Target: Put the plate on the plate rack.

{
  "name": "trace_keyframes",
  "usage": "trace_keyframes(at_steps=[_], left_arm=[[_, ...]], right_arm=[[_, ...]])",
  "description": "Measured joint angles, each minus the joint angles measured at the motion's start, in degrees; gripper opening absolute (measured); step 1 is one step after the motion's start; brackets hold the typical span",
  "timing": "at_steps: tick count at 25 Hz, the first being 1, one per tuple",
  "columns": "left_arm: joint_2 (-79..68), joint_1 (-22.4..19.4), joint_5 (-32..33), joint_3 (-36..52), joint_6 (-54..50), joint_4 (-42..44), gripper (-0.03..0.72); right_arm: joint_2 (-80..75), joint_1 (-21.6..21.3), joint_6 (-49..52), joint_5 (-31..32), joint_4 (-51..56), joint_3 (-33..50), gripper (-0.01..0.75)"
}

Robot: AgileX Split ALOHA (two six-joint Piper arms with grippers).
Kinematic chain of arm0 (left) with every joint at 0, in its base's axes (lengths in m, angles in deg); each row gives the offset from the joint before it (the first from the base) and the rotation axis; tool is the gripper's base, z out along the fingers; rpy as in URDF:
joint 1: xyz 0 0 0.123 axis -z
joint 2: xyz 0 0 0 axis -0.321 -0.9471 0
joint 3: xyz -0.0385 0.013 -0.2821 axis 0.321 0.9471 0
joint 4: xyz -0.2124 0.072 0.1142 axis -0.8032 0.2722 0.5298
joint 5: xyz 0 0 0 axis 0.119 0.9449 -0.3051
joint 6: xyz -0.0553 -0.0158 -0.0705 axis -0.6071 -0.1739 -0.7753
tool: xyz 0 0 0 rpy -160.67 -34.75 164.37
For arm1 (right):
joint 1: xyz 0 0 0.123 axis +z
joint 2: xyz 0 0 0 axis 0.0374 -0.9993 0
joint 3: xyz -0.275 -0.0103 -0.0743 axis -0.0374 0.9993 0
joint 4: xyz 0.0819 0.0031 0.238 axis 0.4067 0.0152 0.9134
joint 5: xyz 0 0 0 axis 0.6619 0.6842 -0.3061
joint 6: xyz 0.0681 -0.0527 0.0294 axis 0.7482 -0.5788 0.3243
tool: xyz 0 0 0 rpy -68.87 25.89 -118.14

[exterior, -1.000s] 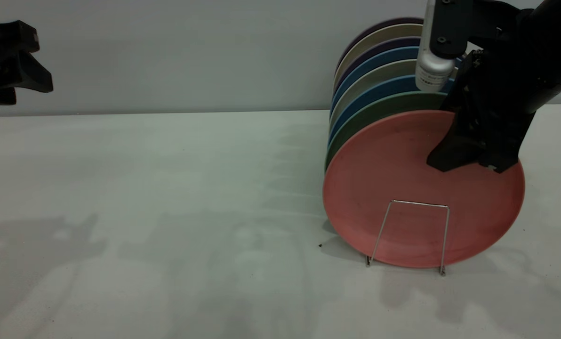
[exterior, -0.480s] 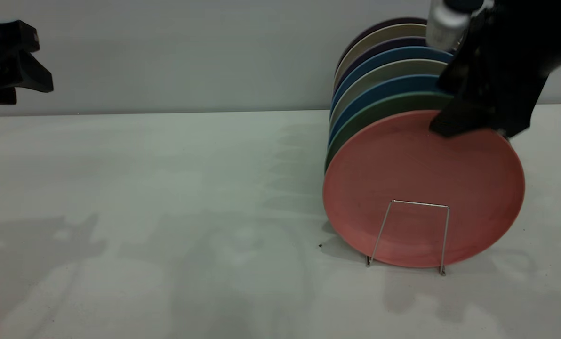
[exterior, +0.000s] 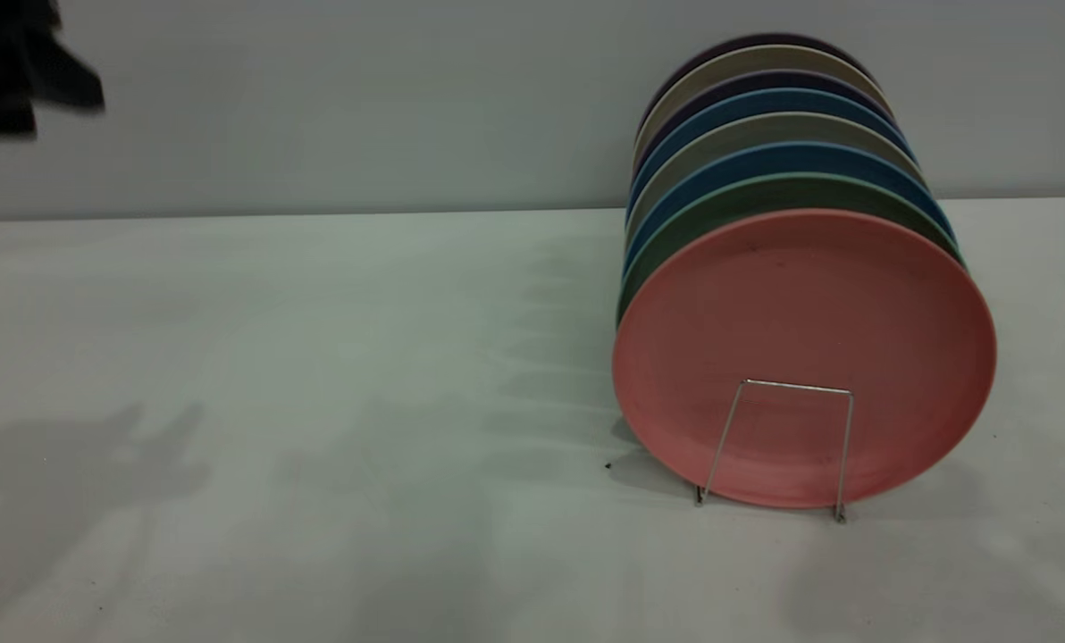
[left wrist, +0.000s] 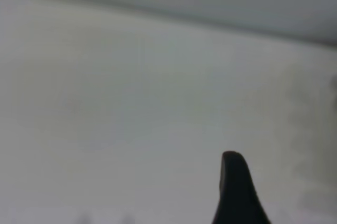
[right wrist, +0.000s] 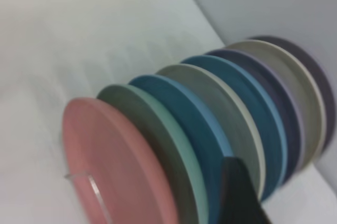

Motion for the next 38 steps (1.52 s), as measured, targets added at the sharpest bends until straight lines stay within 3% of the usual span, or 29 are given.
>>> trace_keyframes(at_steps=[6,10,16,23,31,35,38], left_arm=[[14.52,0.0,0.05,2.3,1.1,0.0,0.487],[26.65,0.0,0.0,6.57,1.54,0.23,0.487],[48.83,0.0,-1.81,15.46,1.66,0.27,0.485],[66.21,0.21,-3.96,19.55,1.67,0.21,0.458],[75.77,6.37,-7.3,21.0,1.87,-0.58,0.446],[76.52,8.44,-1.32,22.5,-1.2,-2.69,0.445],[76.52,9.51,7.79,22.69,-9.81,-1.24,0.436]], right_arm=[[11.83,-4.43,37.46,19.02,-19.99,0.52,0.409],[20.49,-4.63,51.58,22.46,-27.57,3.65,0.407],[31.81,-4.63,54.04,27.63,-25.8,12.23,0.406],[42.7,-4.63,50.69,33.78,-21.82,20.22,0.406],[55.14,-4.63,46.04,38.21,-15.63,23.11,0.406],[57.29,-4.63,45.6,39.96,-15.3,24.37,0.406],[57.64,-4.63,45.32,40.29,-14.34,24.44,0.406]])
